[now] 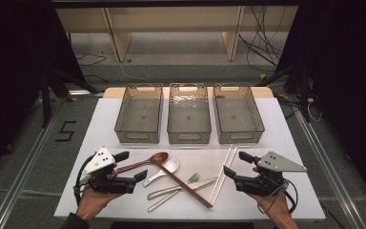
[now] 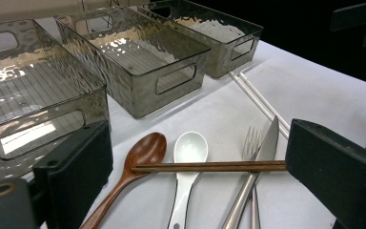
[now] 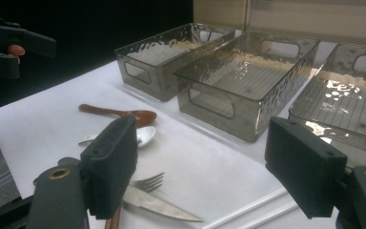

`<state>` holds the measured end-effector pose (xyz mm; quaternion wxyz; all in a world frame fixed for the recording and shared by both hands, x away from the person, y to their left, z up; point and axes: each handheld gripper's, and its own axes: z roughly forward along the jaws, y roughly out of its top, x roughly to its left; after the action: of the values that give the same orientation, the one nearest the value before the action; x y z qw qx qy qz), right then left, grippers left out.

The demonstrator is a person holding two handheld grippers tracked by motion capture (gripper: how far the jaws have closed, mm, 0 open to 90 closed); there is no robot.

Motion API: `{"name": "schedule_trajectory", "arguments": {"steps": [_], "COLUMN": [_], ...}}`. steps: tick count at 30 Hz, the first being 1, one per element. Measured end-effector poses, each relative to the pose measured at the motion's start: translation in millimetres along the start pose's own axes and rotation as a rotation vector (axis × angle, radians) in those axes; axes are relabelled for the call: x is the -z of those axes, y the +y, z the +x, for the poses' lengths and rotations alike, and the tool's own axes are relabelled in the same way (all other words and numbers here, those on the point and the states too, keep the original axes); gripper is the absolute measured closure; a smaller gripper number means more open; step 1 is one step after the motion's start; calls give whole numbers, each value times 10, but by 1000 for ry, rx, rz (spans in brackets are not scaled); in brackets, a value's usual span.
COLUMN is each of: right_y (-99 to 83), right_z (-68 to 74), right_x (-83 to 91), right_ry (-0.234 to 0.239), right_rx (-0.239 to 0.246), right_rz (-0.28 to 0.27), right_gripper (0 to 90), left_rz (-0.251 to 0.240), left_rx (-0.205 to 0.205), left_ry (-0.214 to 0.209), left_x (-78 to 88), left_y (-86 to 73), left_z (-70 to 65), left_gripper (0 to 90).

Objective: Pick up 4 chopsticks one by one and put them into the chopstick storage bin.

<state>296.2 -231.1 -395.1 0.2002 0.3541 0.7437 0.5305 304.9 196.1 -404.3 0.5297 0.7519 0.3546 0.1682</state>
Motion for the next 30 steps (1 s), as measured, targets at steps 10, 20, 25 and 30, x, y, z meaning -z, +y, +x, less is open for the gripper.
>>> {"name": "schedule_trajectory", "arguments": {"steps": [10,20,25,30], "right_y": [39,181,188,168], "right_z": [13,97,222,308], "right_x": [-24,-327,-652,-959], "right_ry": [22,105,176,219], "right_rx": [-15,18,57,78], "right_rz": [25,210,363,479], "right_gripper": [301,375,435,501], "left_rz": [7,7,6,2], "left_rx": [-5,-1,-6,-6], "left_ry": [0,7,-3,-3], "left_x": [-8,-17,-11,-4], "left_y": [-3,-5,5,8], "left_z": [-2,26,25,35], "left_gripper": [81,82,81,82]}}
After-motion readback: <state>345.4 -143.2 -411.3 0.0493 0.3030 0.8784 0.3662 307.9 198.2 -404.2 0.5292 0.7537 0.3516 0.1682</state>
